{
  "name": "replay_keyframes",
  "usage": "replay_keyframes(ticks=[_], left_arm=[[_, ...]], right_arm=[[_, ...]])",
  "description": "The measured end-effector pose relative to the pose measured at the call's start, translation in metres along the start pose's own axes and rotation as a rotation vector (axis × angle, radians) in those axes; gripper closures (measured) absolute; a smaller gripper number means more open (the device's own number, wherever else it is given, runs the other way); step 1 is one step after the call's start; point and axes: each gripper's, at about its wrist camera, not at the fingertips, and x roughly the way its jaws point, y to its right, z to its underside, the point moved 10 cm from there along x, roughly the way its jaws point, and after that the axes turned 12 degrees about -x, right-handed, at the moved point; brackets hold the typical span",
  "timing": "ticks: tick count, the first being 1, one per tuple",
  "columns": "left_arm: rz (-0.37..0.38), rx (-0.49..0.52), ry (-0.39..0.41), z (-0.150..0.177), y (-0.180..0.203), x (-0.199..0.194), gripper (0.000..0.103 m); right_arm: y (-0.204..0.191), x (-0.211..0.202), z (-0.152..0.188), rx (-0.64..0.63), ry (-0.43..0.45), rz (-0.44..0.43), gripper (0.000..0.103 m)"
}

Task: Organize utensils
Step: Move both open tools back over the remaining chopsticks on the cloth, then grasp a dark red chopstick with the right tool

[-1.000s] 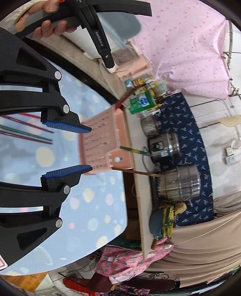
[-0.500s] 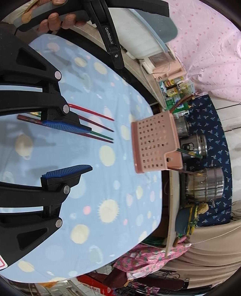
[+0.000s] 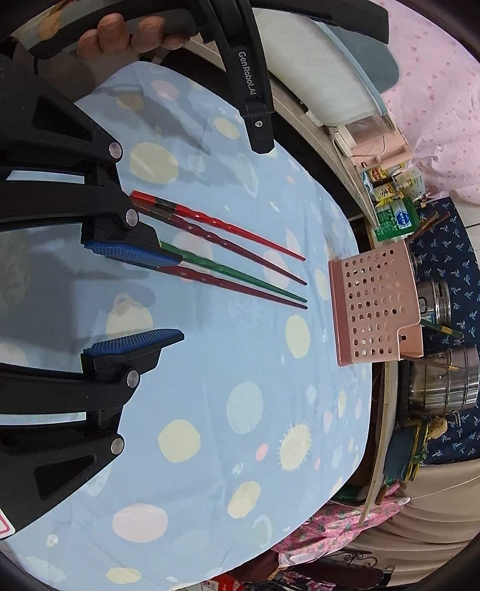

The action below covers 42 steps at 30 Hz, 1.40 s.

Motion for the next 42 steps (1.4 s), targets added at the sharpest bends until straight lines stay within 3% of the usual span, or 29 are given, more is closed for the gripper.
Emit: replay_keyframes(ticks=[22, 27, 32, 35, 42], left_arm=[[-0.021, 0.011, -0.067, 0.033, -0.017, 0.009, 0.061], [-0.017, 0.023, -0.073, 0.035, -0.013, 0.010, 0.061], [-0.013, 0.030, -0.084, 0.038, -0.009, 0.013, 0.061], [-0.011, 0.038, -0.087, 0.041, -0.005, 0.014, 0.054], [0.022, 0.043, -0.110, 0.047, 0.009, 0.018, 0.051]], right_arm=[[-0.024, 0.021, 0.020, -0.059, -0.047, 0.013, 0.069], [-0.023, 0.022, 0.019, -0.078, -0.043, 0.037, 0.077], [-0.013, 0.022, 0.020, -0.063, -0.043, 0.053, 0.095], [-0.005, 0.020, 0.021, -0.040, -0.041, 0.053, 0.096], [0.017, 0.013, 0.027, 0.017, -0.038, 0.070, 0.096]])
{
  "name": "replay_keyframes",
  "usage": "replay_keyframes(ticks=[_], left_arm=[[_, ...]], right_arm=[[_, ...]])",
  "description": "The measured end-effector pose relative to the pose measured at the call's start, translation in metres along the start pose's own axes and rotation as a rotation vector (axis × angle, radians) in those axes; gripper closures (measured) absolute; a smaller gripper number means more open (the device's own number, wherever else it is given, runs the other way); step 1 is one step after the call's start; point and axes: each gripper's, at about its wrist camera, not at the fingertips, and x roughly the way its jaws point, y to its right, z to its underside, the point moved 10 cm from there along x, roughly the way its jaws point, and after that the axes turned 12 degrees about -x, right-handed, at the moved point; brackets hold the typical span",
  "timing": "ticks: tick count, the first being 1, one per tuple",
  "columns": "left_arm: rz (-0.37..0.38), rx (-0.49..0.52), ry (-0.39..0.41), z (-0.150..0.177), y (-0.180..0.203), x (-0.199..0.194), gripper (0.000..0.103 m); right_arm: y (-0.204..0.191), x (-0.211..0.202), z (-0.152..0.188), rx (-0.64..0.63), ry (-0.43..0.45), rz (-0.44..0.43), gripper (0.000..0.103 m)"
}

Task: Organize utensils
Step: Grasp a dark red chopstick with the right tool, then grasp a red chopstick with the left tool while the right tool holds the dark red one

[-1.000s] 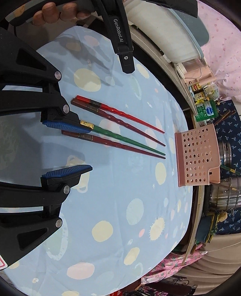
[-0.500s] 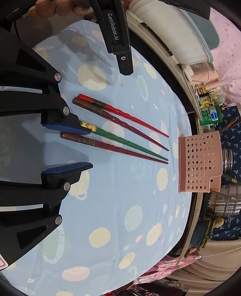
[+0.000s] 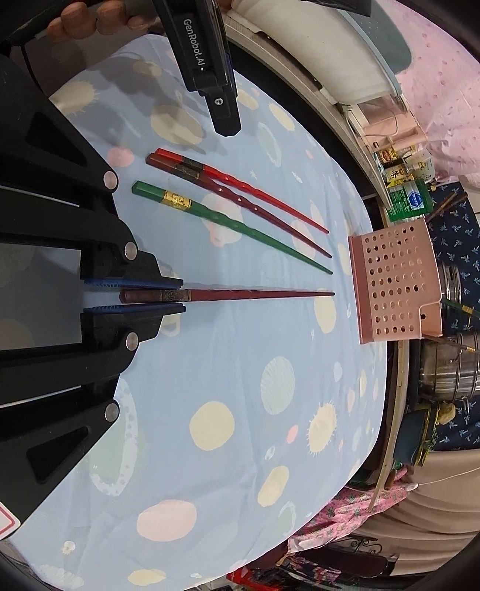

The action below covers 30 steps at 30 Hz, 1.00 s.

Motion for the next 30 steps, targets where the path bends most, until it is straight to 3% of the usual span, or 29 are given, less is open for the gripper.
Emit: replay_keyframes(ticks=[19, 30], left_arm=[[-0.004, 0.023, -0.058, 0.012, 0.017, 0.029, 0.051], [-0.035, 0.049, -0.032, 0.016, 0.015, 0.027, 0.055]], right_arm=[[0.008, -0.004, 0.005, 0.027, 0.002, -0.009, 0.096], [0.007, -0.004, 0.005, 0.026, 0.002, -0.009, 0.096]])
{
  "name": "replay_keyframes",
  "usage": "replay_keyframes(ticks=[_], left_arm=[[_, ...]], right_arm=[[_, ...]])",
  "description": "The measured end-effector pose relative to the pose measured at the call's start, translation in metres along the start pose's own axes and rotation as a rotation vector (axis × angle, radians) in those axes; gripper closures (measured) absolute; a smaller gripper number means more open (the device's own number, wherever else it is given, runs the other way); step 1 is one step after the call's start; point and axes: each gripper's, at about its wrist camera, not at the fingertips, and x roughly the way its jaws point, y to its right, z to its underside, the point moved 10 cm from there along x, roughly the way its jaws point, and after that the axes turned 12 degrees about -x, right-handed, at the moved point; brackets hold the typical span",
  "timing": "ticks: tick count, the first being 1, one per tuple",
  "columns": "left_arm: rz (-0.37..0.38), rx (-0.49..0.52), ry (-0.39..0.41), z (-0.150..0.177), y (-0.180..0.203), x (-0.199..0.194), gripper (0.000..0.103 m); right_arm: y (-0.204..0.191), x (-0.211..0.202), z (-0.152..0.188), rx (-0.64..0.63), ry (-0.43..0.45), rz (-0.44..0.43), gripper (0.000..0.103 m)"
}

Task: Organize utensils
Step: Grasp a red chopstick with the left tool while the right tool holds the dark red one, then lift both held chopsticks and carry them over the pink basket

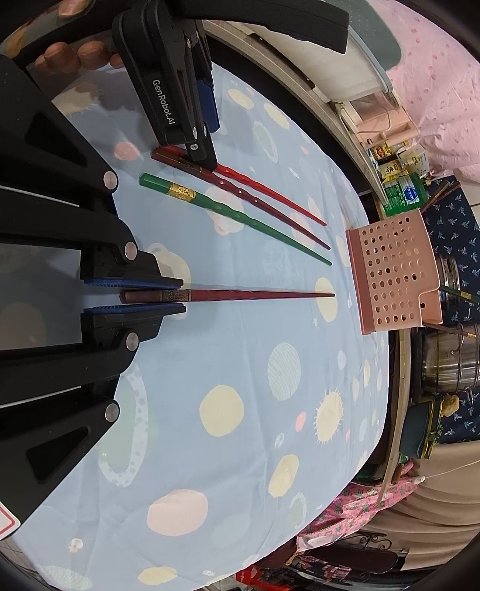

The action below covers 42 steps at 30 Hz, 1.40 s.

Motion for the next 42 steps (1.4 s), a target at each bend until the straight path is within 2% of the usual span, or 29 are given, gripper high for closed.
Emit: replay_keyframes(ticks=[3, 5, 7, 10, 18, 25, 33, 42], left_arm=[[-0.006, -0.009, 0.003, -0.001, -0.004, -0.001, 0.065], [-0.006, -0.019, 0.001, -0.003, -0.007, -0.001, 0.079], [0.001, -0.030, -0.004, -0.004, -0.010, -0.001, 0.087], [0.019, -0.039, -0.015, -0.004, -0.013, -0.002, 0.095], [0.058, -0.041, -0.005, -0.006, -0.008, -0.019, 0.096], [0.099, -0.075, 0.053, -0.032, -0.009, -0.052, 0.096], [0.157, -0.122, 0.159, -0.078, -0.011, -0.099, 0.096], [0.194, -0.153, 0.271, -0.144, -0.009, -0.131, 0.096]], right_arm=[[0.000, 0.000, 0.000, 0.000, 0.000, -0.001, 0.096], [0.000, -0.001, 0.000, 0.000, 0.001, -0.001, 0.096], [0.000, -0.001, 0.000, 0.001, 0.001, -0.002, 0.096], [0.000, 0.000, 0.000, -0.001, 0.001, 0.000, 0.096], [0.001, -0.005, -0.001, 0.006, -0.011, -0.021, 0.096], [0.010, -0.032, -0.025, 0.017, 0.059, -0.025, 0.096], [0.030, -0.066, -0.076, 0.061, 0.167, -0.031, 0.096], [0.058, -0.102, -0.154, 0.083, 0.323, -0.007, 0.096]])
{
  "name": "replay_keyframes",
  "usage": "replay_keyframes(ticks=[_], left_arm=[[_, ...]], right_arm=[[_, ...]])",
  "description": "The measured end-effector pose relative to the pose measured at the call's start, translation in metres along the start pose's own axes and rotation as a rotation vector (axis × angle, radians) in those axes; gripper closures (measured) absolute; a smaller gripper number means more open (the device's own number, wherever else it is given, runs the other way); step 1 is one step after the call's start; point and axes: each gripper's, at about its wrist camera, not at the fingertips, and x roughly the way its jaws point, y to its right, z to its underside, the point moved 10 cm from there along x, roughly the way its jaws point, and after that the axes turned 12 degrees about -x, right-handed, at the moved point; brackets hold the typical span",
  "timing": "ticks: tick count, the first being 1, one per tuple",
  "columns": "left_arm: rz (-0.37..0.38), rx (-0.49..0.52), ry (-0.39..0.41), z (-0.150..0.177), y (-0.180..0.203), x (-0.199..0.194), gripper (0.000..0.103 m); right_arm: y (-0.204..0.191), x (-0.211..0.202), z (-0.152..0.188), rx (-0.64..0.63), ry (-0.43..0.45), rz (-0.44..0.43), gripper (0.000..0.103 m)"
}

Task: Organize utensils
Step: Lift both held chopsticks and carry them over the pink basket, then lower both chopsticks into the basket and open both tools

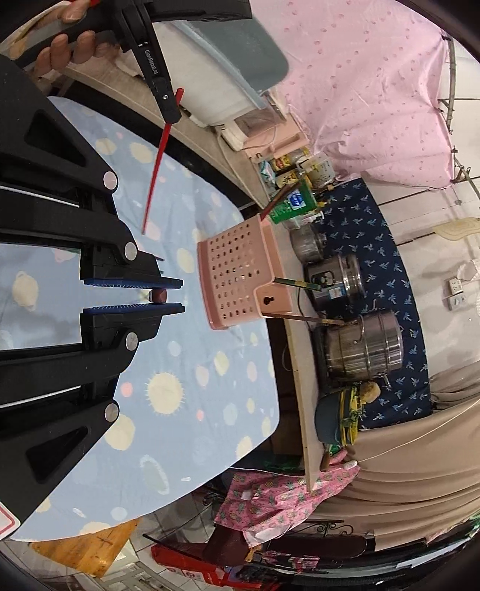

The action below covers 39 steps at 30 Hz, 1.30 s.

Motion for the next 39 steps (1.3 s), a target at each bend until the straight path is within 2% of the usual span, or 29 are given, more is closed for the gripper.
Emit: replay_keyframes(ticks=[15, 21, 30, 35, 39], left_arm=[[0.039, -0.007, 0.133, -0.099, 0.031, 0.001, 0.096], [0.061, -0.014, 0.209, -0.154, 0.051, -0.002, 0.096], [0.095, -0.020, 0.320, -0.228, 0.083, 0.010, 0.096], [0.086, -0.016, 0.332, -0.249, 0.088, 0.034, 0.096], [0.073, -0.022, 0.299, -0.249, 0.083, 0.063, 0.096]], right_arm=[[0.016, 0.021, -0.095, 0.076, 0.119, -0.049, 0.096], [0.020, 0.025, -0.155, 0.117, 0.218, -0.085, 0.096], [0.022, 0.050, -0.242, 0.141, 0.342, -0.080, 0.096], [0.021, 0.076, -0.265, 0.116, 0.351, -0.055, 0.096], [0.020, 0.106, -0.263, 0.103, 0.311, -0.044, 0.096]])
